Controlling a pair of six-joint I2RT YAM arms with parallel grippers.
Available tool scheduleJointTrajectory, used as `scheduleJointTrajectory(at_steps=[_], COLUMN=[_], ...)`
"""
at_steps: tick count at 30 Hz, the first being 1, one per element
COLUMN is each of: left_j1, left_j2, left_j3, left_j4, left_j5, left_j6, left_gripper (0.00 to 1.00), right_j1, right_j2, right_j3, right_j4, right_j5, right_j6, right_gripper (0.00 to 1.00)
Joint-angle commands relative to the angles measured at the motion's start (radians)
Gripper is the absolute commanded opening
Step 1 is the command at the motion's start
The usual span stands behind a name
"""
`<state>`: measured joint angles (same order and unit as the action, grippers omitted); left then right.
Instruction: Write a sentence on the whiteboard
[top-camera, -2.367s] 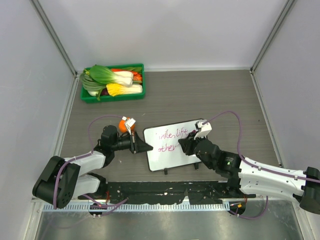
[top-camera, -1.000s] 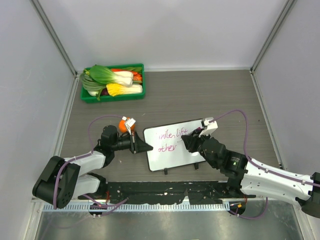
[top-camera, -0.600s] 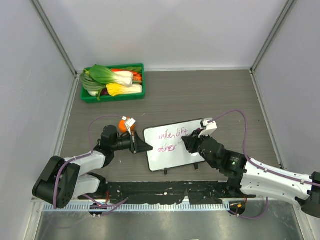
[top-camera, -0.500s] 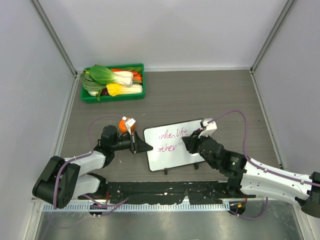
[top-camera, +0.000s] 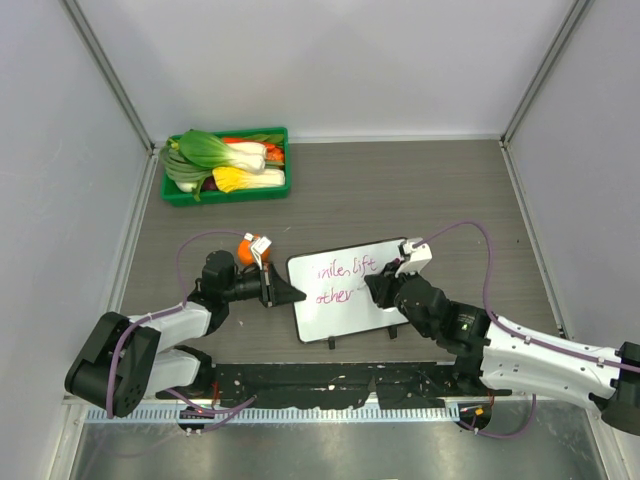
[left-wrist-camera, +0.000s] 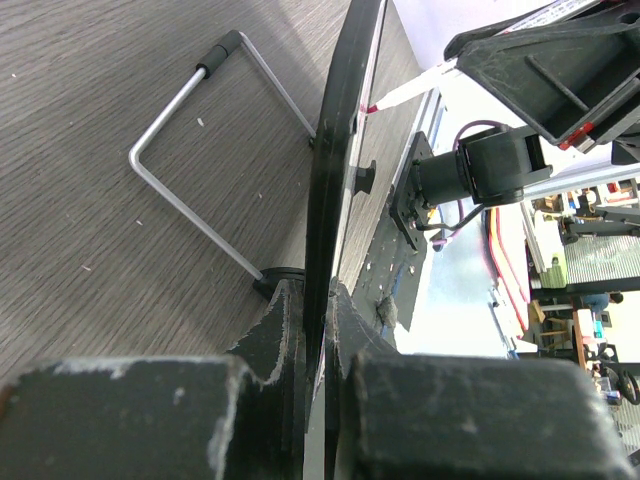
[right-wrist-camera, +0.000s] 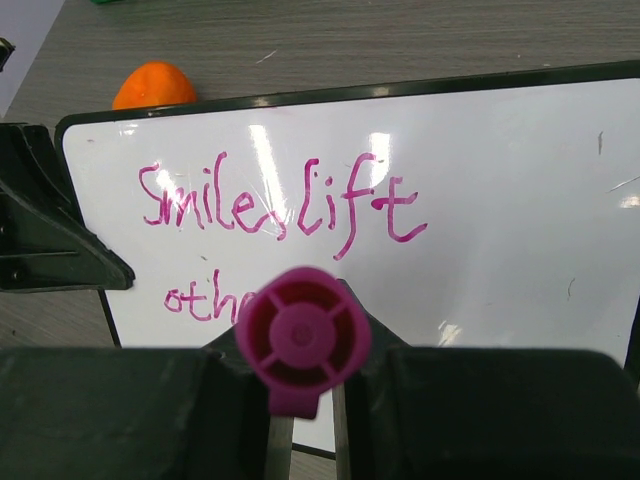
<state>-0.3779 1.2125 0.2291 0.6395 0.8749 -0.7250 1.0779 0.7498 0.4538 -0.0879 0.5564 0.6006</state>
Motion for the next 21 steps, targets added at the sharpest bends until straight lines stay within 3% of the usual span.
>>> scheduleJointTrajectory(at_steps=[1, 21], left_j1=[0.004, 0.005], left_j2=[0.001, -0.001], left_j3=[-0.010, -0.010], left_j4=[-0.046, -0.047], left_j5=[-0.120, -0.122], left_j6=[0.079, 0.079], left_gripper=[0.00, 0.00], right_j1=[-0.001, -0.003], right_j2=[0.010, 0.037], right_j3=[-0.015, -0.041], right_j4=[0.060, 0.065], right_j5=[0.030, -0.012], right_j6=[0.024, 0.037], right_gripper=[0.01, 0.01])
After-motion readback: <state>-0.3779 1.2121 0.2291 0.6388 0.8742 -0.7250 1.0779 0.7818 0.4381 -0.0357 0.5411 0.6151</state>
